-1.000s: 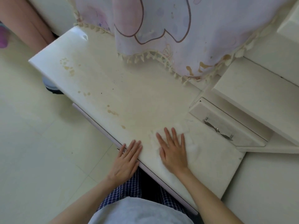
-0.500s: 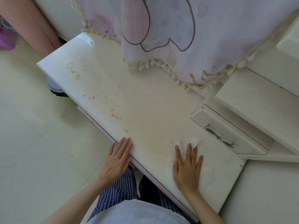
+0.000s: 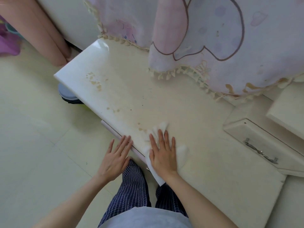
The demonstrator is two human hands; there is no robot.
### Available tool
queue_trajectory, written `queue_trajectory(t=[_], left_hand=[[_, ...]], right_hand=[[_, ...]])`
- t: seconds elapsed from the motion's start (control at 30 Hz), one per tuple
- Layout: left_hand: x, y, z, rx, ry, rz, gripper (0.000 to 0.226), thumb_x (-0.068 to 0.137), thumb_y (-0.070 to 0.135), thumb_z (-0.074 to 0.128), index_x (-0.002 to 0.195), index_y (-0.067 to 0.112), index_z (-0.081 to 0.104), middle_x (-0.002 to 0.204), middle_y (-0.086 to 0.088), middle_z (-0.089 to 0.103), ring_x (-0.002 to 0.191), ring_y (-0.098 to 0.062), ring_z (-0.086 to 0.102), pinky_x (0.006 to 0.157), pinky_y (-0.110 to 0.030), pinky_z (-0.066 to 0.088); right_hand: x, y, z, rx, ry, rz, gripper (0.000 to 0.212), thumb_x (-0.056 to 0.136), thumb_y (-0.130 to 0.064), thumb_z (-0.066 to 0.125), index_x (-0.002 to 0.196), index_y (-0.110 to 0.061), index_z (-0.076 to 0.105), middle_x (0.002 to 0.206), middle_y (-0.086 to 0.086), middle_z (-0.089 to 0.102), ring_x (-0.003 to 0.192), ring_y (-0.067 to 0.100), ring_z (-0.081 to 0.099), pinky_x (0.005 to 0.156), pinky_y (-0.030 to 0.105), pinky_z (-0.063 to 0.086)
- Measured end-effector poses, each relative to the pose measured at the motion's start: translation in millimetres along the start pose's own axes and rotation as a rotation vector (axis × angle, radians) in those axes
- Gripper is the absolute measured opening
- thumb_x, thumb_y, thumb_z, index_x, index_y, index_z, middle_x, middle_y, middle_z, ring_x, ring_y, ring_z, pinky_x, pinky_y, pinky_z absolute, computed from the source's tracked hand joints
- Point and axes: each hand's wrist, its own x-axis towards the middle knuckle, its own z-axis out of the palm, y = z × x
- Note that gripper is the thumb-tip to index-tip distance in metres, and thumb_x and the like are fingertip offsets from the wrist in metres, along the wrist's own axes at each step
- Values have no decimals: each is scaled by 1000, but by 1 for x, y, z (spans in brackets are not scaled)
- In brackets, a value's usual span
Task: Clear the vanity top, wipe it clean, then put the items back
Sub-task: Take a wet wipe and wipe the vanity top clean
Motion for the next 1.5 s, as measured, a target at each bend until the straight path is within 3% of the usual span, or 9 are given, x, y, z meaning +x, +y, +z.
queue_trajectory(t=[0.27,0.37,0.57,0.83,0.9,1.0,1.17,1.37,1.5], left_hand=[[18,-62,-12,-35,62,45,53,98,32,22,144,5,31,152,-12,26,142,-25,17,113,-49,10],[18,-83,-13,-53,62,50,54,97,31,26,145,6,28,153,-12,25,142,-25,17,112,-52,13],[17,-120,-12,-75,40,74,54,101,34,13,145,7,29,152,-12,25,142,-24,17,111,-54,14],[18,-124,-10,-79,55,69,53,99,32,20,144,7,31,153,-9,25,142,-24,17,111,-55,14],[19,-123,-10,-68,48,61,53,98,32,23,145,8,30,153,-9,24,143,-24,16,110,-55,15],[16,-120,-12,-64,37,37,52,100,33,19,145,9,30,154,-8,23,143,-24,15,111,-55,14],[20,-121,-17,-79,65,-40,53,100,32,18,144,7,32,153,-11,24,143,-24,15,112,-54,12],[31,-136,-26,-58,73,-169,54,99,32,16,144,5,28,153,-12,24,143,-24,15,113,-52,11],[31,-143,-34,-33,65,-197,54,100,33,13,144,3,24,152,-12,24,143,-23,14,113,-51,11]], right_hand=[[132,-67,-4,5,71,156,54,90,-35,28,141,-22,40,150,14,33,138,35,28,110,54,12],[160,-69,-7,-26,123,189,56,91,-35,27,145,-22,33,153,16,25,141,37,17,111,57,4],[128,-61,1,-109,99,-153,53,96,-34,26,147,-22,22,154,12,22,143,31,10,113,52,9],[147,-125,8,-71,3,-67,54,94,-38,26,146,-20,27,152,10,29,141,33,21,109,54,14],[178,-133,1,-58,-4,-58,54,94,-38,22,145,-21,32,152,9,30,141,33,23,110,53,10],[209,-118,-12,-96,-54,-120,58,93,-44,11,148,-28,21,156,3,17,144,31,9,111,53,-6],[219,-69,-16,-193,25,-387,52,95,-40,26,145,-27,29,153,10,27,141,33,19,109,57,18],[180,-112,4,-78,33,-322,52,93,-40,29,145,-31,29,154,11,23,142,36,15,110,56,11],[205,-140,3,-45,6,-308,50,92,-38,31,142,-34,36,152,7,30,141,34,23,110,54,12]])
